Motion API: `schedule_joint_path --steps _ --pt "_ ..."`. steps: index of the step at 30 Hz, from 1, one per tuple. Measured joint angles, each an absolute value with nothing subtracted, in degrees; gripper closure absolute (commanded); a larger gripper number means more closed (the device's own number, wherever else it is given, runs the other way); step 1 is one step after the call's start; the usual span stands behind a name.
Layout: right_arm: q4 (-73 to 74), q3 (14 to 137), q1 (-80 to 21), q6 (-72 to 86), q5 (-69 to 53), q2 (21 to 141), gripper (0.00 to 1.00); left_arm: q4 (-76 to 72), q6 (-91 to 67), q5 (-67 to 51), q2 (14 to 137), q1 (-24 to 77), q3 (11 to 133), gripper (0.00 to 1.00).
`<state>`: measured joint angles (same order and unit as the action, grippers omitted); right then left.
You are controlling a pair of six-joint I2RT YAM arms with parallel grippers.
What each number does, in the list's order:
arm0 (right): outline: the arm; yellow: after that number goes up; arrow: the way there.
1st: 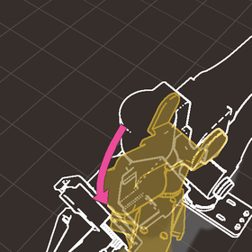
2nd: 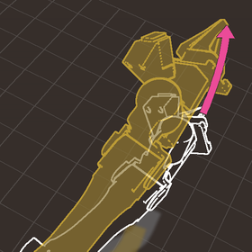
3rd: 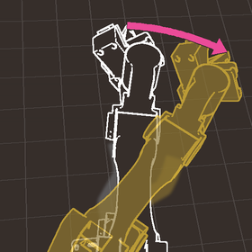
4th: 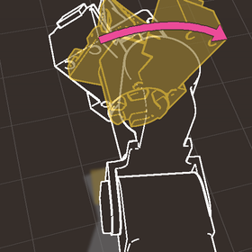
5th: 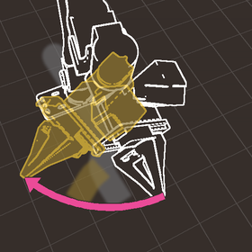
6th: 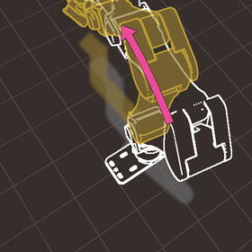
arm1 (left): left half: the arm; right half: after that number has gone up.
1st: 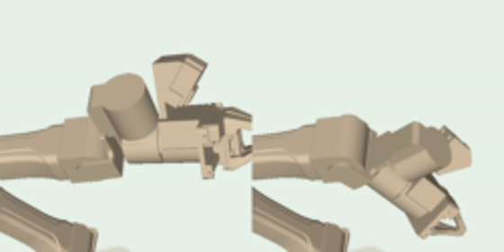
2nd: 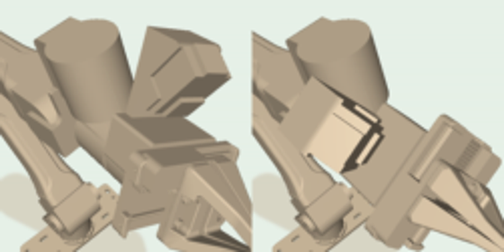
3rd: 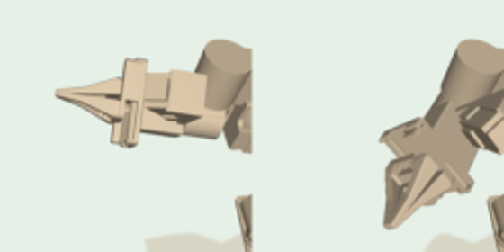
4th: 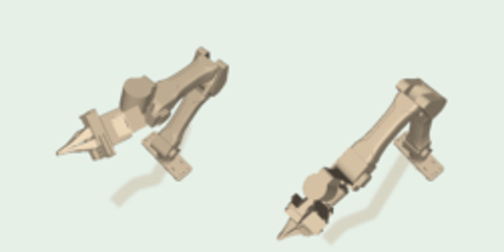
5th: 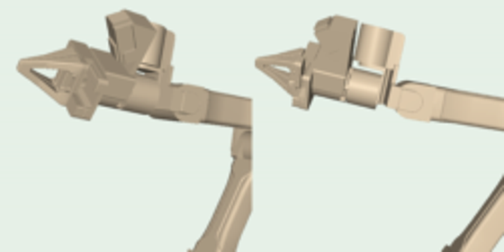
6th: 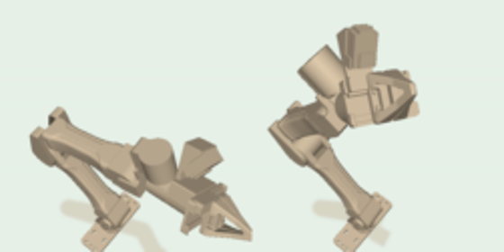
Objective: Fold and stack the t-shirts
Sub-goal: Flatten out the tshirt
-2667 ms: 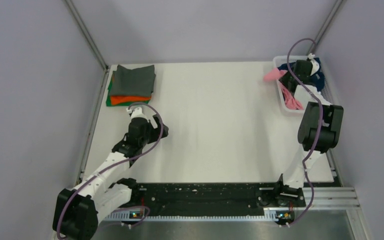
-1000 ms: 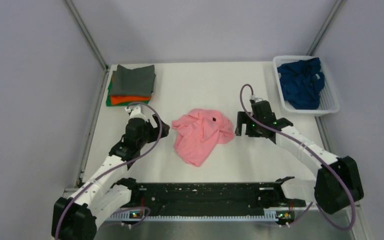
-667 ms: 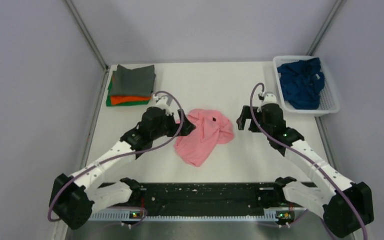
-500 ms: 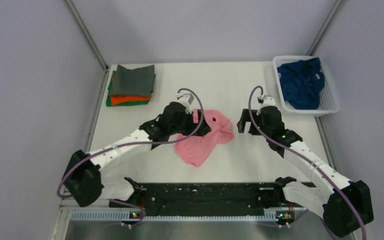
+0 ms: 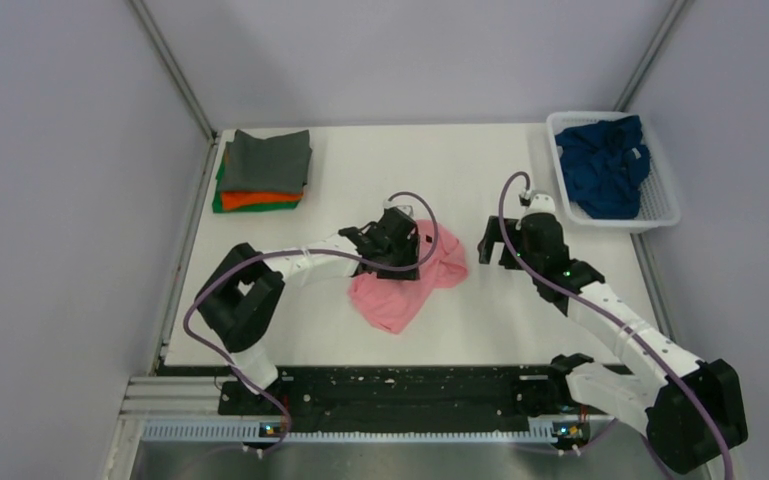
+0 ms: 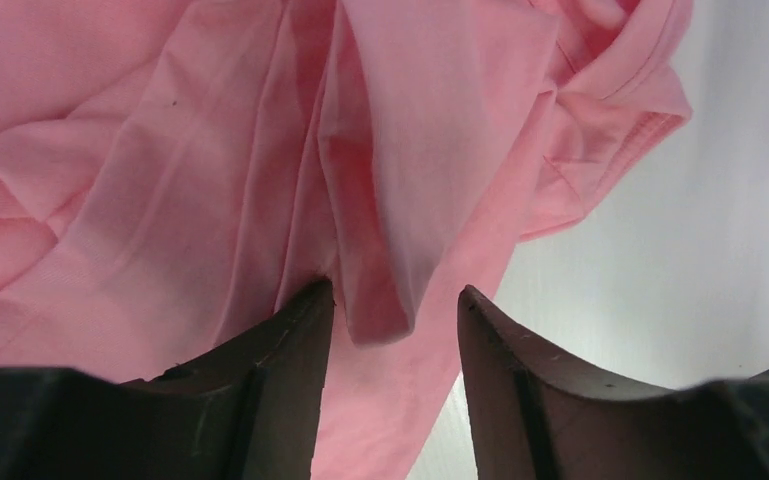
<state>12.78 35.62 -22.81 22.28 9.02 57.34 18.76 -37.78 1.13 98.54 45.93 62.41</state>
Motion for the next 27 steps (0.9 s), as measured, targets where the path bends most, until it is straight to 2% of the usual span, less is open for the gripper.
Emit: schedule_joint_path --steps 6,9,11,13,14,21,24,27 --pt "13.06 35.62 -22.7 22.31 10.74 58.02 0.01 18.85 -39.2 0.89 99.39 46.46 62.63 0.52" --pt "13.02 35.62 -22.7 22.33 10.85 58.28 0.01 18.7 -39.53 0.91 99.39 47.09 62.63 0.59" --pt "12.95 35.62 -22.7 22.33 10.66 58.61 0.01 18.55 -39.75 0.95 99.39 47.46 62.63 0.68" --pt "12.84 35.62 -22.7 22.28 10.04 59.11 0.01 18.46 -40.1 0.97 99.59 47.62 62.7 0.87" --pt "12.8 35.62 -22.7 22.24 9.47 59.42 0.01 18.44 -40.25 0.97 99.92 47.7 62.87 1.0" --pt "9.43 35.62 -22.7 21.54 1.74 63.96 0.05 18.04 -40.66 1.06 101.73 47.75 63.61 1.0" --pt "7.4 35.62 -22.7 21.61 -1.74 67.42 0.13 16.86 -41.01 2.33 98.87 47.75 61.56 1.0" --pt "5.15 35.64 -22.7 22.39 -5.08 72.73 0.27 17.28 -41.8 5.04 91.72 47.75 58.41 1.0"
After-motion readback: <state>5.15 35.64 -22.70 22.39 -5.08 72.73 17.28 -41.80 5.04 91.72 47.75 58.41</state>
